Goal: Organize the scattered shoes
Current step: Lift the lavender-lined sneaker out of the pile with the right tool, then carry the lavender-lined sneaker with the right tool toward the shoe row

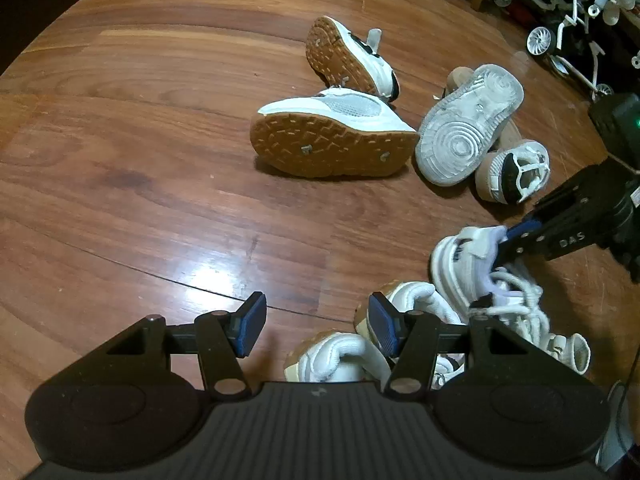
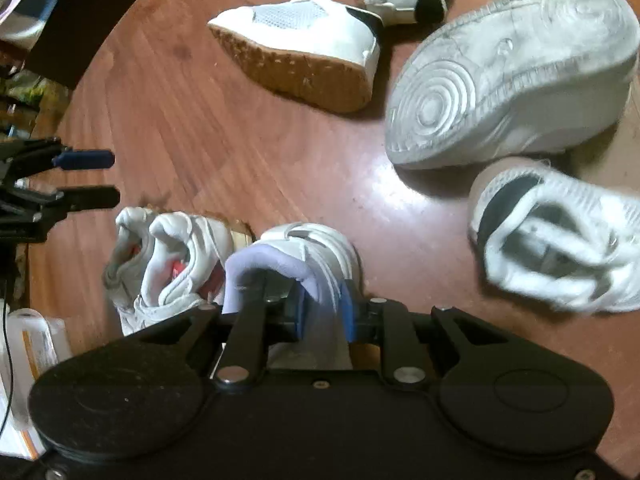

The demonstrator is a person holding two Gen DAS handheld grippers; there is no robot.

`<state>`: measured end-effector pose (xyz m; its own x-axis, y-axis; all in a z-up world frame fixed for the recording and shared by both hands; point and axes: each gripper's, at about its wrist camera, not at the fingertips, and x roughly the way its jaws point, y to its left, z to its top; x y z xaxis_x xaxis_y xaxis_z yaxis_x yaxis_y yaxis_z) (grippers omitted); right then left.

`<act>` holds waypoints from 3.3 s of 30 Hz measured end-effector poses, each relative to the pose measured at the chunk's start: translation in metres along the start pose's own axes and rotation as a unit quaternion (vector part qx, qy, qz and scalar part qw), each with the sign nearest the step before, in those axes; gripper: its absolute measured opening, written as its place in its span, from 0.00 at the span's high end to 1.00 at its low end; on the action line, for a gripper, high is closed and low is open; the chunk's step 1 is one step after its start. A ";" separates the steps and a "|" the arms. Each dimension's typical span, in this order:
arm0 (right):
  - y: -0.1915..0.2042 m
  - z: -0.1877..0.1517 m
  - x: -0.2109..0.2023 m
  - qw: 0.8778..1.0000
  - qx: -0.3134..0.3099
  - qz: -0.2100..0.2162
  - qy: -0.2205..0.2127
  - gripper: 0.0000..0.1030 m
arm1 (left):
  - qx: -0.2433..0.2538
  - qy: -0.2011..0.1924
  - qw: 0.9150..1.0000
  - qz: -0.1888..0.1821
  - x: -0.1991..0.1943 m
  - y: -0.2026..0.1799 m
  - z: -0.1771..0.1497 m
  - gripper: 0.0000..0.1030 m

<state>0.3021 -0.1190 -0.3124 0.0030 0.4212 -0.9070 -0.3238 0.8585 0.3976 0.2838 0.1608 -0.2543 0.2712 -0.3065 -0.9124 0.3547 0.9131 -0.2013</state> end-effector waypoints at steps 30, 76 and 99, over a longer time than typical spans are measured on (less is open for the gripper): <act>-0.005 -0.019 -0.019 0.989 0.136 0.049 -0.031 0.52 | -0.013 -0.006 1.000 -0.012 0.010 -0.009 0.019 0.46; -0.039 0.053 -0.108 0.972 -0.121 -0.051 -0.197 0.68 | -0.001 -0.023 0.999 -0.041 0.024 -0.041 0.042 0.34; -0.069 0.053 -0.058 0.908 -0.273 -0.212 -0.235 0.43 | -0.011 -0.002 0.999 -0.041 0.043 -0.025 0.034 0.34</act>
<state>0.3739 -0.1869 -0.2796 0.5998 0.2748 -0.7515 -0.6196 0.7537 -0.2190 0.3174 0.1155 -0.2767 0.2459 -0.3806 -0.8914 0.3564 0.8908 -0.2820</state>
